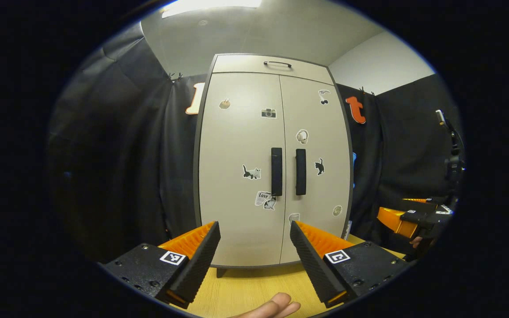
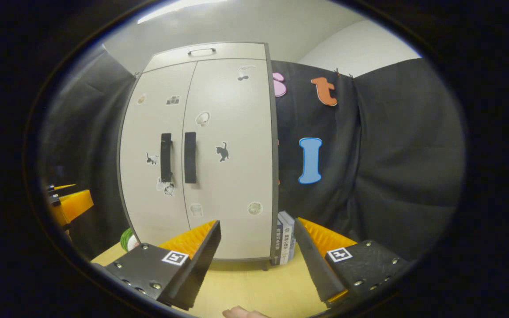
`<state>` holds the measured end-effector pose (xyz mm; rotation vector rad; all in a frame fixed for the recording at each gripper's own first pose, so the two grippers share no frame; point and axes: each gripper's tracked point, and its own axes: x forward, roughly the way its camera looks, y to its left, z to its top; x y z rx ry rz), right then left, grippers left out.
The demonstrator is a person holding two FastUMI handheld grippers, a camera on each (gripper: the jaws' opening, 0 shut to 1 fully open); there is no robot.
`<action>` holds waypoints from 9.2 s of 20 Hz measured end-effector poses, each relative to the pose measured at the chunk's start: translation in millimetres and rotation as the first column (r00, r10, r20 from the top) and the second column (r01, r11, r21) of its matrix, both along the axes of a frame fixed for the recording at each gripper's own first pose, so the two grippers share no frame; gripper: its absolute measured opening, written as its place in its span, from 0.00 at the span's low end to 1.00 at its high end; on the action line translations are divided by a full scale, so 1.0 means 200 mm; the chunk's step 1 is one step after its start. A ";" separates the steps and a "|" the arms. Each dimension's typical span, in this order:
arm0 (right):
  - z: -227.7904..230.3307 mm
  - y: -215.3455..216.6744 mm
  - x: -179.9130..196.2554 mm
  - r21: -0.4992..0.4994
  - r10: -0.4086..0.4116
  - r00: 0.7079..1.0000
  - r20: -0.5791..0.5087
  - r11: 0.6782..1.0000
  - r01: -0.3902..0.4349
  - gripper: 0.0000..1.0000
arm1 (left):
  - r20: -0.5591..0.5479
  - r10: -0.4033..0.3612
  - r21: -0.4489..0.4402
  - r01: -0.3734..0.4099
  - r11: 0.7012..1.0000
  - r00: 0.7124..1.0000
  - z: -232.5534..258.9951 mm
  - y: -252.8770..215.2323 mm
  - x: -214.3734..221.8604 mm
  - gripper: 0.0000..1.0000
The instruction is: Open the right door of the double-door shoe cabinet with the right hand, and open the left door with the left hand.
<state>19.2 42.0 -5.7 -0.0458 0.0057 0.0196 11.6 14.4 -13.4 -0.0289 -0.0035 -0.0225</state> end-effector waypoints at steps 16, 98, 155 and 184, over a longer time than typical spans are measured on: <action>0.33 0.57 0.73 0.060 0.168 0.985 0.041 0.984 -0.170 0.98 | -0.048 0.026 -0.007 -0.026 1.000 0.999 -0.24 0.18 -0.05 0.99; 0.62 -0.66 0.16 0.052 0.160 0.986 0.041 0.985 -0.162 0.02 | -0.063 0.021 -0.082 -0.026 0.996 0.998 -0.21 0.12 -0.22 0.99; -0.23 -0.61 -1.00 0.154 0.025 0.998 0.066 0.987 -0.035 1.00 | -0.108 0.061 0.034 -0.058 0.998 0.992 0.24 -0.25 1.13 0.26; -0.27 -0.52 -0.95 0.173 0.036 0.999 0.025 0.984 -0.040 1.00 | -0.085 -0.078 0.042 0.082 0.996 0.993 0.29 0.13 0.44 0.20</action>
